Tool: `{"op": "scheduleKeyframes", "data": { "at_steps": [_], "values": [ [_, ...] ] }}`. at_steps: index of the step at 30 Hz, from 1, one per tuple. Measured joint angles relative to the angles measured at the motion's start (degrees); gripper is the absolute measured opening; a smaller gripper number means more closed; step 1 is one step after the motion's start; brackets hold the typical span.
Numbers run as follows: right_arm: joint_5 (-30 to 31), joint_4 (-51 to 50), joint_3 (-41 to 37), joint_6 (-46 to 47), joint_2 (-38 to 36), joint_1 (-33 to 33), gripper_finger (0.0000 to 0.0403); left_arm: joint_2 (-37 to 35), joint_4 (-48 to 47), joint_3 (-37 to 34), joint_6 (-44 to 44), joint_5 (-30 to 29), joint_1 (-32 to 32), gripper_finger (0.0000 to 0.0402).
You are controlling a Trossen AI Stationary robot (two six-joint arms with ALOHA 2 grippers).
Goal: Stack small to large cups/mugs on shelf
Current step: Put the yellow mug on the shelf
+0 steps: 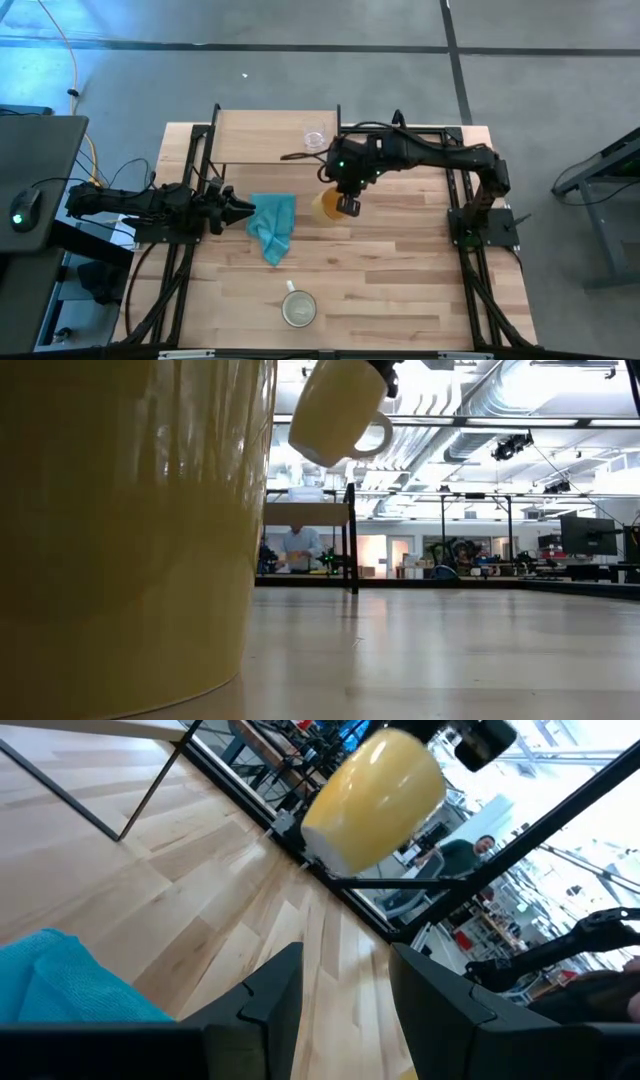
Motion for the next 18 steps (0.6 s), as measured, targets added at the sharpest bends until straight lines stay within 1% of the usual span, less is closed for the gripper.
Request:
{"op": "scheduleKeyframes", "data": {
  "at_steps": [12,15,18],
  "values": [
    [1.32,-0.41,4.51,-3.10,0.46,-3.69,0.0000,-0.01,-0.01,0.00,-0.09,0.00,0.01,0.0138],
    [1.34,-0.47,7.08,-4.45,2.28,-4.27,0.0000,-0.01,0.00,0.00,-0.11,-0.01,0.00,0.0138],
    [1.33,-1.56,11.43,-6.01,5.34,-4.53,0.0000,0.00,0.00,0.00,-0.11,-0.07,0.01,0.0138]
  ]
}}
